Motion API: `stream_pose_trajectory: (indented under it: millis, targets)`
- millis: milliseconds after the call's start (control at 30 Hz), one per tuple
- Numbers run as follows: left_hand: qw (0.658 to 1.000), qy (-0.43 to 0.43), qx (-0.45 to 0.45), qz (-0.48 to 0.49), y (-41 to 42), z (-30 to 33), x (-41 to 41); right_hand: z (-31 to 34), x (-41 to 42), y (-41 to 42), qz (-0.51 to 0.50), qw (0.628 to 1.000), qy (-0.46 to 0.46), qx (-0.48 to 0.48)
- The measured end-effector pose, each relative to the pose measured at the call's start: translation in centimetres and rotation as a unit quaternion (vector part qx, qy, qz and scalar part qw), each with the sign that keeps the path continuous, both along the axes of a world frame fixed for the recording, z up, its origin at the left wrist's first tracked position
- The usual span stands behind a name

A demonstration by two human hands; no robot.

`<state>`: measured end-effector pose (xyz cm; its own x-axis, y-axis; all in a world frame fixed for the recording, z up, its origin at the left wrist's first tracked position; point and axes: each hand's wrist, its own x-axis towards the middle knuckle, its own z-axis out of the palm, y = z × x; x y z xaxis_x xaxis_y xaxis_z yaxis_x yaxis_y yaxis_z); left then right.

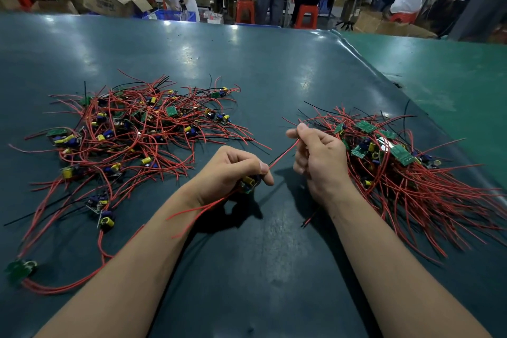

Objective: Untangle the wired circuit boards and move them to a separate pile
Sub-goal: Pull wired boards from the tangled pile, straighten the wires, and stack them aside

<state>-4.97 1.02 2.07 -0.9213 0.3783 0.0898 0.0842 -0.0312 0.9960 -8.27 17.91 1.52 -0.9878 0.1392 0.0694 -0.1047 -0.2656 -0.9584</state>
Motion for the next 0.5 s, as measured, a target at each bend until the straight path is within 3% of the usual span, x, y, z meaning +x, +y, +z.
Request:
stream_pose_trajectory:
  millis: [133,267,400,500]
  targets:
    - [1.0,0.023,-0.019,-0.004,-0.1,0.0,0.0,-0.6,-0.5,0.0,-0.012,1.0,-0.009,0.013]
    - [1.0,0.001,0.019,0.004,-0.2,-0.4,-0.1,-0.8,-1.0,-0.7,-0.014,0.999,-0.034,0.013]
    - [0.993,-0.021,0.078,0.088,0.3,-0.5,-0.6,-0.7,-1.2,-0.5,-0.029,0.999,-0.037,-0.004]
    - [0.971,-0.052,0.155,0.173,0.6,-0.6,-1.1,-0.7,-0.5,-1.0,0.006,0.989,0.005,0.149]
